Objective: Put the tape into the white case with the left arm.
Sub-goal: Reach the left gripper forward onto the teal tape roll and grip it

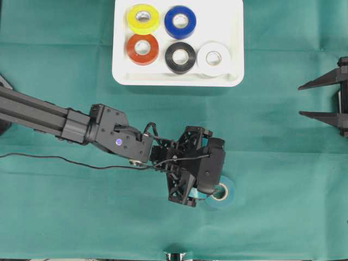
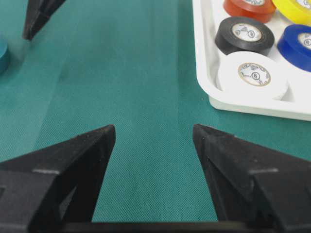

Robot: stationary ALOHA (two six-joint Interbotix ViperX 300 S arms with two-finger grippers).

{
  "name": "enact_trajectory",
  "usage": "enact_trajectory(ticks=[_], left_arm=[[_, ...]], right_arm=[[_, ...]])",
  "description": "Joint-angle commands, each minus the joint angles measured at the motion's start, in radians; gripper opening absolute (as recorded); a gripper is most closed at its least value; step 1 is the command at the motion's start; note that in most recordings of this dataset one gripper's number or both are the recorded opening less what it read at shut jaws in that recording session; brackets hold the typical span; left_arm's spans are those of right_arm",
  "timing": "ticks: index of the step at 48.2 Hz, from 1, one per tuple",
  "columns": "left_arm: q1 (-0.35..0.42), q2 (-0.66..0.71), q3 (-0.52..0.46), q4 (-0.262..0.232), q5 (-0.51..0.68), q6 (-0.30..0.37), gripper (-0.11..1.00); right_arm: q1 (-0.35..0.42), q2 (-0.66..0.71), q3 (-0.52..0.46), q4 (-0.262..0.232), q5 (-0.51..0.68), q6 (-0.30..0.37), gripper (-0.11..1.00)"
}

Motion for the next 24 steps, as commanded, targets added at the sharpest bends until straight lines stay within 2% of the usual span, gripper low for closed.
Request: enact_trajectory(ticks=[1,9,24], left_arm=[[0.000,-0.008,-0.040,0.002,-0.005,-0.018,0.81],[0.005,0.029,-0.069,0.000,0.006,-0.041,0.81],[0.009,0.078,-0.127,0.000,0.117,-0.041,0.79]], right_arm=[[-0.002,0.006,-0.008,-0.003,-0.011,0.002,0.98],[-0.002,0.006,-0.009,-0.002,-0.009,0.002,0.98],[-0.002,0.006,-0.009,-0.003,-0.009,0.002,0.98]])
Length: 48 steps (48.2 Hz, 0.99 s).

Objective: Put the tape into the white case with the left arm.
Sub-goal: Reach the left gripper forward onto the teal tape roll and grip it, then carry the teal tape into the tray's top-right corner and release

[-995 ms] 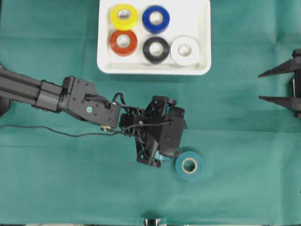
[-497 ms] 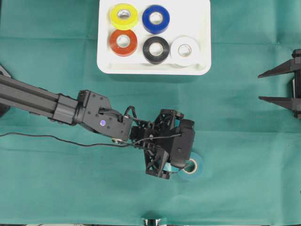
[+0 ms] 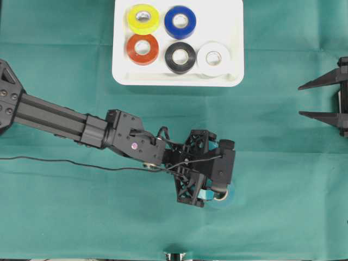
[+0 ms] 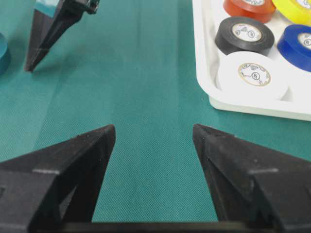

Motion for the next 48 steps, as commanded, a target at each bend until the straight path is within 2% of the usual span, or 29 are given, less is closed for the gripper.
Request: enact_trajectory(ticks=[1,4,11,13,27,38,48], left_arm=[[0.005,-0.012,-0.034,0.000,0.025,0.000,0.78],[0.006,-0.012,-0.035,-0.002,0.031,0.002,0.72],[0.006,-0.021,-0.032,-0.002,0.034,0.002,0.33],[0.006,-0.023,-0.031,0.000,0.035,0.002,0.25],[0.006,-0.044,-0.020,0.002,0.046,0.006,0.25],[0.015,-0.156,0.021,0.005,0.077,0.014,0.25],[0.057,-0.273,0.077,0.005,0.097,0.074,0.25]], right_arm=[[-0.002,0.006,-0.009,0.000,-0.011,0.002,0.98],[-0.002,0.006,-0.008,0.000,-0.009,0.002,0.98],[-0.002,0.006,-0.009,-0.002,-0.011,0.002,0.98],[-0.002,0.006,-0.009,-0.002,-0.009,0.002,0.98],[-0.002,0.006,-0.009,-0.002,-0.009,0.002,0.98],[-0.002,0.006,-0.009,-0.002,-0.009,0.002,0.98],[-0.002,0.006,-0.008,-0.002,-0.009,0.002,0.98]])
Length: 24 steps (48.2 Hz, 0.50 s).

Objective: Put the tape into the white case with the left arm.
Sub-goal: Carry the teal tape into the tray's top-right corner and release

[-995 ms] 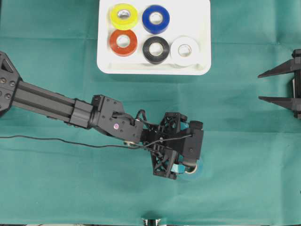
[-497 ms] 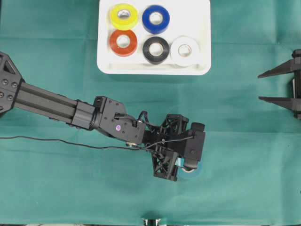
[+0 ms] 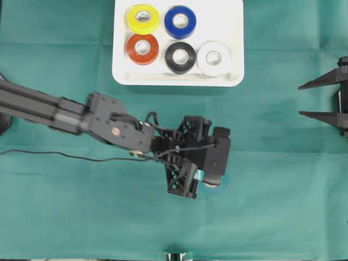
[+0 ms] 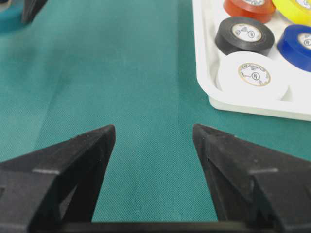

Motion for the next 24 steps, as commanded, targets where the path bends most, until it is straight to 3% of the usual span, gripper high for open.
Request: enact_trajectory(ticks=[1,24], left_arm=[[0.026,-0.086,0.002,0.003,0.002,0.015,0.25],[0.213,-0.161,0.032,0.003,0.020,0.126,0.25]], right_arm=[[-0.002,0.006,-0.009,-0.002,-0.009,0.002,0.98],[-0.002,0.006,-0.008,-0.002,-0.009,0.002,0.98]])
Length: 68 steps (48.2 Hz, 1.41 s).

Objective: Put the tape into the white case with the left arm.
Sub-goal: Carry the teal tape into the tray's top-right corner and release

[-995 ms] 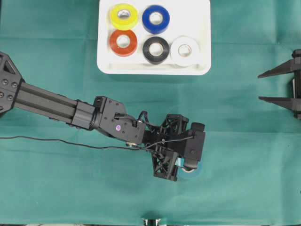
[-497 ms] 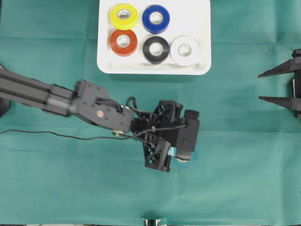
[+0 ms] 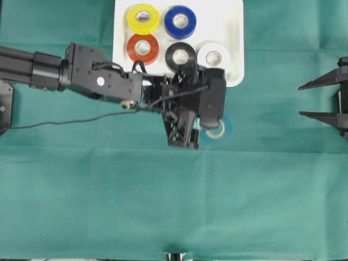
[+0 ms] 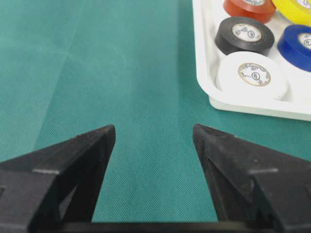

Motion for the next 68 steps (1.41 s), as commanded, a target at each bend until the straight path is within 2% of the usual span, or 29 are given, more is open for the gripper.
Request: enact_trajectory(ticks=[1,25,32,47,68], left_arm=[[0.038,-0.046,-0.014,0.002,-0.005,0.015,0.25],[0.244,-0.011,0.002,0.002,-0.012,0.129,0.25],[0.302,-0.012,0.025,0.002,-0.049,0.170,0.25],[0.333,0.023,0.025,0.002,-0.120,0.279,0.25],[0.368,0.069,0.011,0.000,-0.146,0.288,0.25]], right_arm=[[-0.002,0.006,-0.009,-0.002,-0.009,0.002,0.98],[-0.002,0.006,-0.009,-0.003,-0.009,0.002,0.98],[-0.002,0.006,-0.009,-0.002,-0.009,0.002,0.98],[-0.002,0.006,-0.009,-0.002,-0.009,0.002,0.98],[-0.008,0.006,-0.009,-0.003,-0.009,0.002,0.98]])
